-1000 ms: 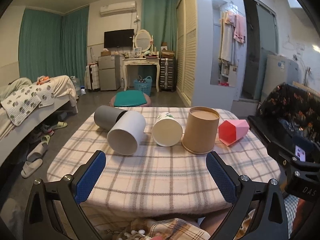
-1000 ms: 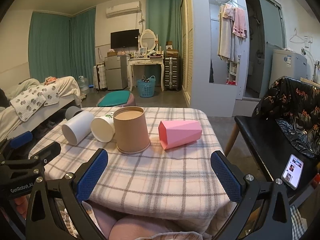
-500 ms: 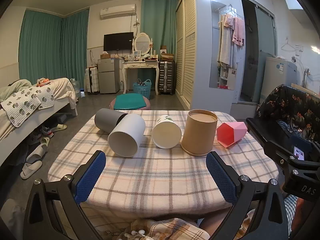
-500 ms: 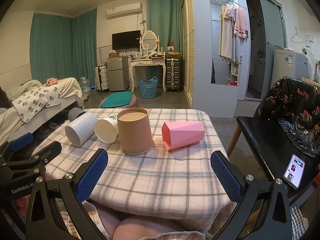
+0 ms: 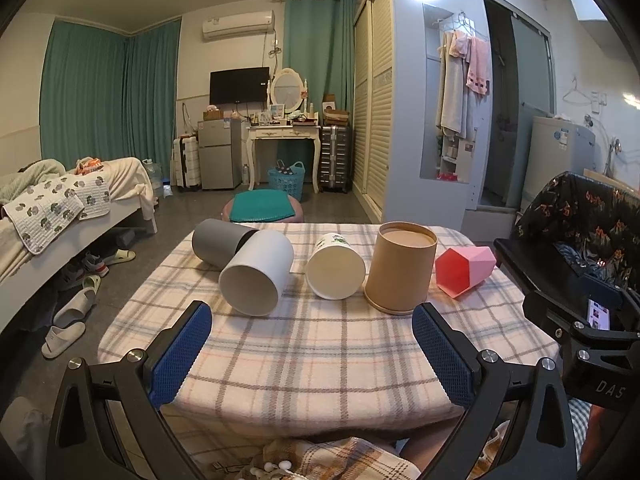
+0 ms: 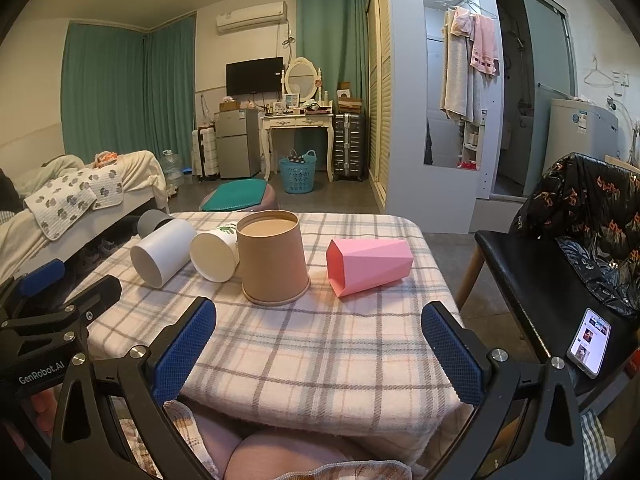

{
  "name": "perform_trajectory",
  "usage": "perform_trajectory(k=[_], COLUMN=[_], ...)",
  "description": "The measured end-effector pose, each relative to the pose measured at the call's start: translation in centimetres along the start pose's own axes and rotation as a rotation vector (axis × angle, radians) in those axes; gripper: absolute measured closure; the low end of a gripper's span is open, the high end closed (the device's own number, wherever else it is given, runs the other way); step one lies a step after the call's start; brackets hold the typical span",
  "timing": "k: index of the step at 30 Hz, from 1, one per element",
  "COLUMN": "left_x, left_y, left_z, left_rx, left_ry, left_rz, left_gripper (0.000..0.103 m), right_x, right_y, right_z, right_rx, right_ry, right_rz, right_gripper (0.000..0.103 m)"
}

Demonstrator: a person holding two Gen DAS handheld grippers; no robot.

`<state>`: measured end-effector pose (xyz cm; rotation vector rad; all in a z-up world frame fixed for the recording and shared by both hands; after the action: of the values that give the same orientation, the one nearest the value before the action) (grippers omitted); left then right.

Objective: Flip cup upside down

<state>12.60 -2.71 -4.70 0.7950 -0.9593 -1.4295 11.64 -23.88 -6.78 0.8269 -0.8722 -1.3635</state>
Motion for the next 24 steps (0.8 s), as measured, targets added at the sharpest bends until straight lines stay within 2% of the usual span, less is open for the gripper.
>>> perform_trajectory(k=[24], left_x=[-0.14], left_y=[0.02], left_z=[-0.1], left_rx=[-0.002], left_ry=[0.002], left_rz=[0.001], left_gripper=[0.0], right_x=[-0.29], right_y=[-0.4], right_z=[-0.22], right_rx=[-0.011], right_ry=[0.014], right_rz=[0.006], right_gripper=[0.0])
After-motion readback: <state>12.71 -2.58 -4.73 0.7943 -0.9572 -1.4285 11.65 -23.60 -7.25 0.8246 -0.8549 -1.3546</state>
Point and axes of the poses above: each gripper's, at about its wrist camera, not at the fingertips, and z roughly against the way its jaws point, x to its right, y to its top, the point moved 10 cm from there along -z, roughly the way its jaws point, and after that the axes turned 6 degrees about -y, right-handed, at the moved point
